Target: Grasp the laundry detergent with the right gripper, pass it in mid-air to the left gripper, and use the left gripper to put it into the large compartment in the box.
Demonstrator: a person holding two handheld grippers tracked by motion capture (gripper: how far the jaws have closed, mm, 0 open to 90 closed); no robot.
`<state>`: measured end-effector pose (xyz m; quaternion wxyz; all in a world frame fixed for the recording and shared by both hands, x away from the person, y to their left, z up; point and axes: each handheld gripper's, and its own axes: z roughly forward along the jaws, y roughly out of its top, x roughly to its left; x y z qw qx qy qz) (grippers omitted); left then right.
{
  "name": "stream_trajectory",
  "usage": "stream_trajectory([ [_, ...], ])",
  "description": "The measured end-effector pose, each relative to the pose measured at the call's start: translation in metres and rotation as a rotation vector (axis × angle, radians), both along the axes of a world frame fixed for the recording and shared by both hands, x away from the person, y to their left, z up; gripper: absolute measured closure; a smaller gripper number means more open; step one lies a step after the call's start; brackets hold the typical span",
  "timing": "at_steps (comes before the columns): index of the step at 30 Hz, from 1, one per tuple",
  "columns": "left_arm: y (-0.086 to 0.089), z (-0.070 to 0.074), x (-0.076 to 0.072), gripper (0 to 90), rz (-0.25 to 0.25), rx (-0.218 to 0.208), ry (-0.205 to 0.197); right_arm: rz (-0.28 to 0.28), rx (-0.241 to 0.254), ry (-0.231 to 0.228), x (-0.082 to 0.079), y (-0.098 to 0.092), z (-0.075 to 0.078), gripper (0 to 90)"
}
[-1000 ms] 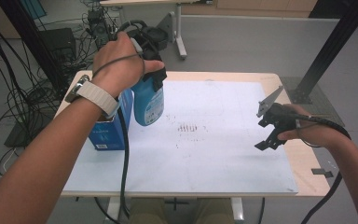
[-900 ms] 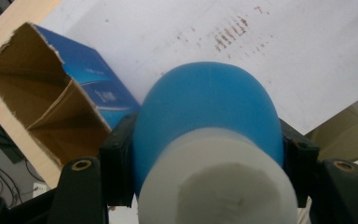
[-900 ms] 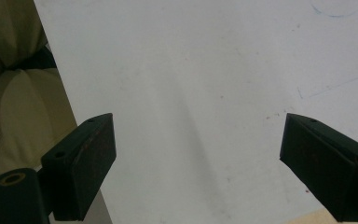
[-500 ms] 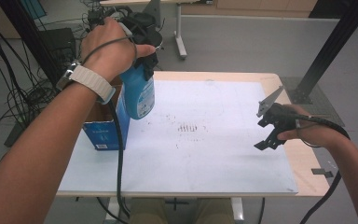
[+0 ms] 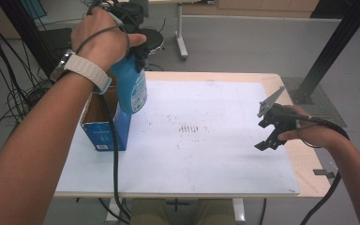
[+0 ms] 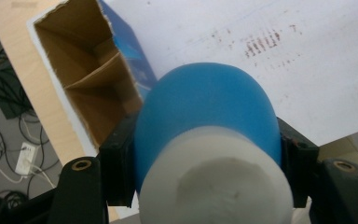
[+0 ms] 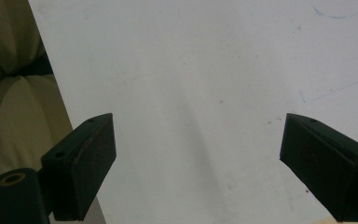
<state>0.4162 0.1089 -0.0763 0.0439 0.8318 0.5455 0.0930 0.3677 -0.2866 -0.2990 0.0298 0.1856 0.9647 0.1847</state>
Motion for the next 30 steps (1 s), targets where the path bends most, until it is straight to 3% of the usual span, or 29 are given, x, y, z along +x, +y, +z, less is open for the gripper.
stream_trajectory([
  [16,0.039,0.004,0.010,37.3,0.138,-0.006,0.016,-0.012,0.005,0.011,0.003,-0.003,-0.004,10.5],
  [30,0.067,0.000,0.018,37.3,0.248,-0.010,-0.013,-0.015,0.015,0.014,0.005,-0.002,-0.006,10.5],
])
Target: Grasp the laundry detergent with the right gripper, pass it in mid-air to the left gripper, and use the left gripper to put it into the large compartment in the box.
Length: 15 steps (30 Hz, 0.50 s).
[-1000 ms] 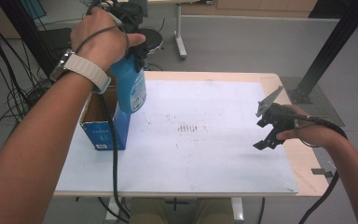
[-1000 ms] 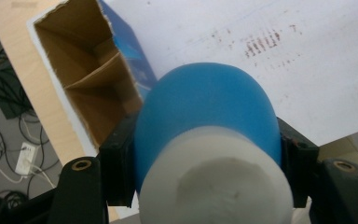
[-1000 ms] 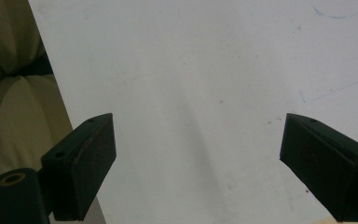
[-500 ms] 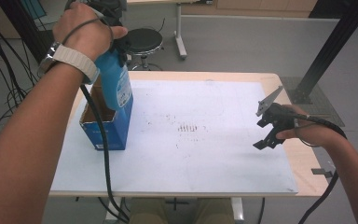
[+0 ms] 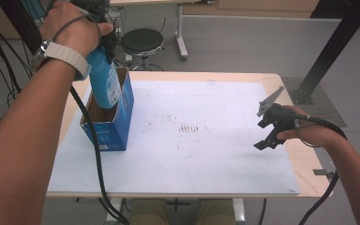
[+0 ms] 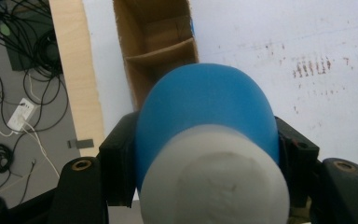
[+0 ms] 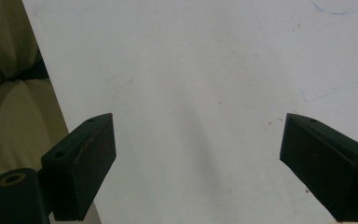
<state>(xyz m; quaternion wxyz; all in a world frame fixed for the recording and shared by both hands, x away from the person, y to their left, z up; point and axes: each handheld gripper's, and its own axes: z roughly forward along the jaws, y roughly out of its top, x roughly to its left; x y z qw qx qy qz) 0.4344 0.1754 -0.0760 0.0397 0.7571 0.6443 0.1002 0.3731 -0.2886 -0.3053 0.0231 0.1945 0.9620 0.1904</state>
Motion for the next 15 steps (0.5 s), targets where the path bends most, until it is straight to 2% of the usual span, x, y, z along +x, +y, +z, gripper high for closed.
stream_trajectory([
  [15,0.018,-0.015,0.009,37.3,0.051,0.011,-0.012,-0.007,0.007,0.000,0.002,-0.004,-0.005,10.5],
])
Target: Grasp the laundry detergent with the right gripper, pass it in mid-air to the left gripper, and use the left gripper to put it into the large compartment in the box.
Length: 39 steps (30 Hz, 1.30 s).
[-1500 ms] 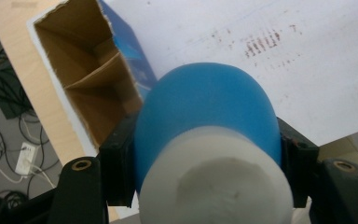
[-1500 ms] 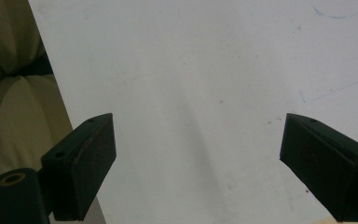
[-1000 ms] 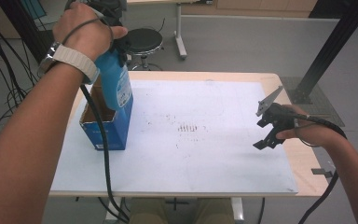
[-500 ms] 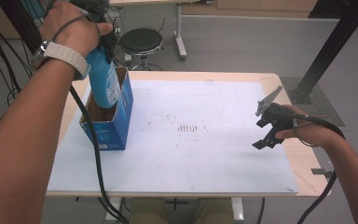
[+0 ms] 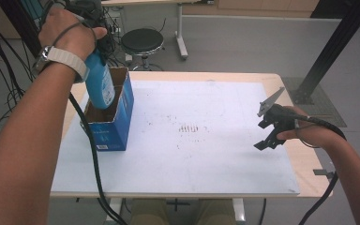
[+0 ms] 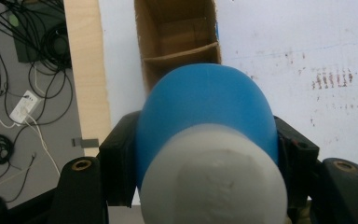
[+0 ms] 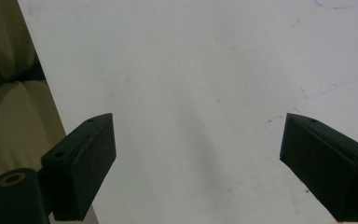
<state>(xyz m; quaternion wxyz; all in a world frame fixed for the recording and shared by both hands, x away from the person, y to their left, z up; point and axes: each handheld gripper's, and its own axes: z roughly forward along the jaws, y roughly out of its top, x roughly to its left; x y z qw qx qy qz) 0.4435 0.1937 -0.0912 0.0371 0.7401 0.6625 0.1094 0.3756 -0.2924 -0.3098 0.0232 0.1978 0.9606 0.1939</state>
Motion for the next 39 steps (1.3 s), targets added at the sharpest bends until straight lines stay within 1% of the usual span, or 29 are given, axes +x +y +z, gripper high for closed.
stream_trajectory([
  [12,0.009,-0.017,0.006,37.3,0.014,-0.005,0.005,-0.012,0.000,0.011,0.001,-0.002,-0.004,10.4],
  [15,0.010,-0.022,0.007,37.3,0.011,-0.001,0.007,-0.014,0.001,0.015,0.001,-0.002,-0.005,10.4],
  [24,0.012,-0.045,0.010,37.3,0.001,-0.012,0.021,-0.014,0.003,0.020,0.001,-0.002,-0.007,10.4],
  [27,0.012,-0.053,0.011,37.4,0.000,-0.016,0.032,-0.018,0.008,0.020,0.001,-0.003,-0.007,10.4],
  [29,0.012,-0.057,0.011,37.4,-0.002,-0.020,0.024,-0.023,0.008,0.021,0.001,-0.004,-0.008,10.4],
  [31,0.012,-0.061,0.011,37.4,-0.006,-0.020,0.030,-0.024,0.010,0.023,0.001,-0.004,-0.009,10.4],
  [36,0.011,-0.073,0.012,37.4,-0.012,-0.021,0.029,-0.024,0.012,0.025,0.000,-0.004,-0.012,10.1],
  [37,0.010,-0.074,0.012,37.4,-0.013,-0.021,0.035,-0.026,0.012,0.028,0.000,-0.004,-0.012,10.1],
  [39,0.010,-0.079,0.012,37.4,-0.016,-0.022,0.031,-0.025,0.011,0.030,0.000,-0.004,-0.014,10.1],
])
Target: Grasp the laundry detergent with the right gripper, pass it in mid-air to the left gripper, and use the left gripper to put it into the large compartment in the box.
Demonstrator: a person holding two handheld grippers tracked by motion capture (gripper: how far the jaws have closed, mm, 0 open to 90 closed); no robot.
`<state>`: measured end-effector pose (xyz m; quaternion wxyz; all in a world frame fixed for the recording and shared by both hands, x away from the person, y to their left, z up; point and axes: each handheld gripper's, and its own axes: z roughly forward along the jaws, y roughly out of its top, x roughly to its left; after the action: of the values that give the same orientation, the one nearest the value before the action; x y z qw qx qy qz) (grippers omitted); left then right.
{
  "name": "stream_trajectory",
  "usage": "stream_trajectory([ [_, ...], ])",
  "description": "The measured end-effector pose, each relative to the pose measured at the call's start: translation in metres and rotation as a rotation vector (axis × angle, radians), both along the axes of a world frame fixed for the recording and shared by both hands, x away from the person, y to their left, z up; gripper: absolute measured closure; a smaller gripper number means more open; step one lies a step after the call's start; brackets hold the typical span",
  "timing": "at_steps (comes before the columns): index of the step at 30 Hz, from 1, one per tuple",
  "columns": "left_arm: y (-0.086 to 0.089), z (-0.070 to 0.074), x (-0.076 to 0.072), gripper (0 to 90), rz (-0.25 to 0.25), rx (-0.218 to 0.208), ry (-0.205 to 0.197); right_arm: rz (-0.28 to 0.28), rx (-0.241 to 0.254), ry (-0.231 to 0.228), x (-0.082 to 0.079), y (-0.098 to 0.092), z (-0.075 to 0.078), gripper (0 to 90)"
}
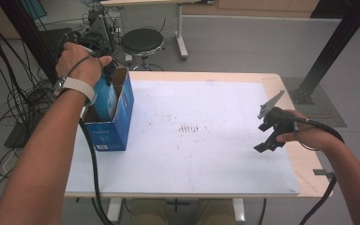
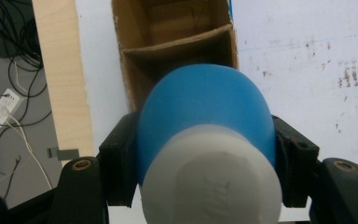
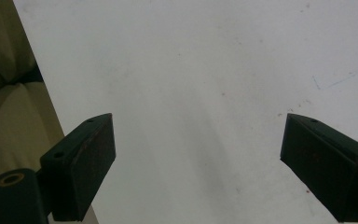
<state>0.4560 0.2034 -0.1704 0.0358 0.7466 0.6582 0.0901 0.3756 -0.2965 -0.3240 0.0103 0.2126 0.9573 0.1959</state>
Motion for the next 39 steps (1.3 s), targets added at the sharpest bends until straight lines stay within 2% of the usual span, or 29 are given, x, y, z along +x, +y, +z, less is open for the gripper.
stream_trajectory([
  [11,0.000,-0.032,-0.001,37.4,-0.009,-0.013,-0.007,0.000,0.005,0.010,-0.001,0.002,-0.006,10.0],
  [18,0.001,-0.047,-0.001,37.4,-0.013,-0.003,0.000,-0.004,0.007,0.012,0.000,0.002,-0.009,10.0],
  [26,0.004,-0.061,-0.001,37.4,-0.013,0.003,0.002,-0.011,0.009,0.025,-0.001,0.003,-0.013,10.0],
  [39,0.010,-0.079,-0.001,37.4,-0.016,0.009,0.027,-0.012,0.009,0.033,0.000,0.006,-0.017,10.0],
])
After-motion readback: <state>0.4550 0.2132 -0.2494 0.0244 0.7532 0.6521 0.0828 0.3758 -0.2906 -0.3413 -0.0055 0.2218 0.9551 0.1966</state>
